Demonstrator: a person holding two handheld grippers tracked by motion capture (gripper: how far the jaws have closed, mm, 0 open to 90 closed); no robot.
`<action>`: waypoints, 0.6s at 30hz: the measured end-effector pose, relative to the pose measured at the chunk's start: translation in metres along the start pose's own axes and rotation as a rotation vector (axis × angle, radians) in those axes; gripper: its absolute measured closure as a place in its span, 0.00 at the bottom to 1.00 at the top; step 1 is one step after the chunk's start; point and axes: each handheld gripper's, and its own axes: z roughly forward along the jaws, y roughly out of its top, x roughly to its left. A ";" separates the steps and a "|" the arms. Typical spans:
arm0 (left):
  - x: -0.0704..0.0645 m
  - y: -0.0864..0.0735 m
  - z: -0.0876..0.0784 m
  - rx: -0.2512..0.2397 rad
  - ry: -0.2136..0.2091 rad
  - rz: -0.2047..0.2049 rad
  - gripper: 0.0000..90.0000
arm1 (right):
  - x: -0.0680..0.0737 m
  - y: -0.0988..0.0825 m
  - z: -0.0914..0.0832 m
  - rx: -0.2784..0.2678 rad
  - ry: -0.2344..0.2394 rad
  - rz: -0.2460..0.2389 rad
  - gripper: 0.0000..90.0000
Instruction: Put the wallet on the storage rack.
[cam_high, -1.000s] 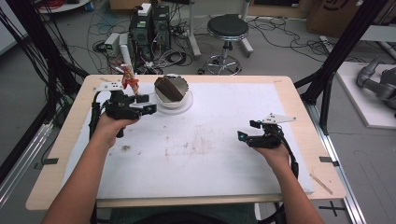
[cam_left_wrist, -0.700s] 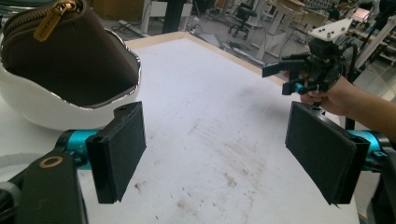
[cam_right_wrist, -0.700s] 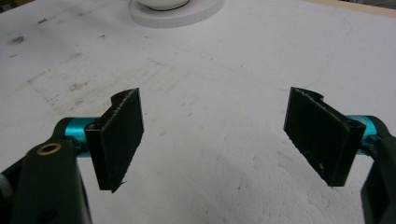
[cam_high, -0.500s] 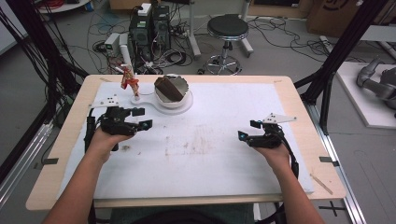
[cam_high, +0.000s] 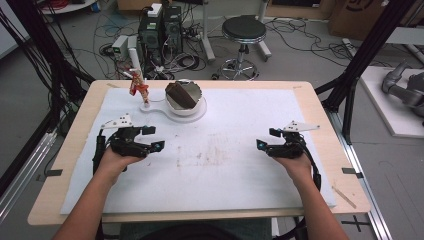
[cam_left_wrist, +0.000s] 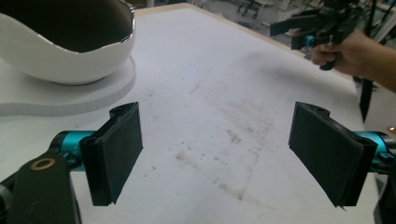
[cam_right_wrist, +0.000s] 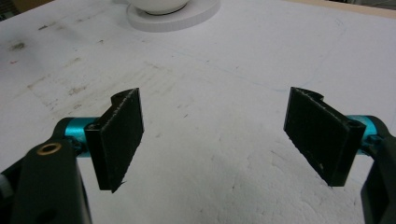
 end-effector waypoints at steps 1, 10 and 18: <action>0.000 -0.001 0.001 0.005 0.002 -0.004 0.19 | 0.000 0.000 0.000 0.002 -0.001 0.000 0.22; 0.000 -0.008 0.002 0.017 0.008 0.013 0.19 | 0.002 0.000 -0.003 0.002 -0.012 -0.006 0.22; 0.001 -0.008 0.001 0.017 0.020 0.023 0.19 | 0.001 0.000 -0.001 0.006 -0.011 -0.007 0.22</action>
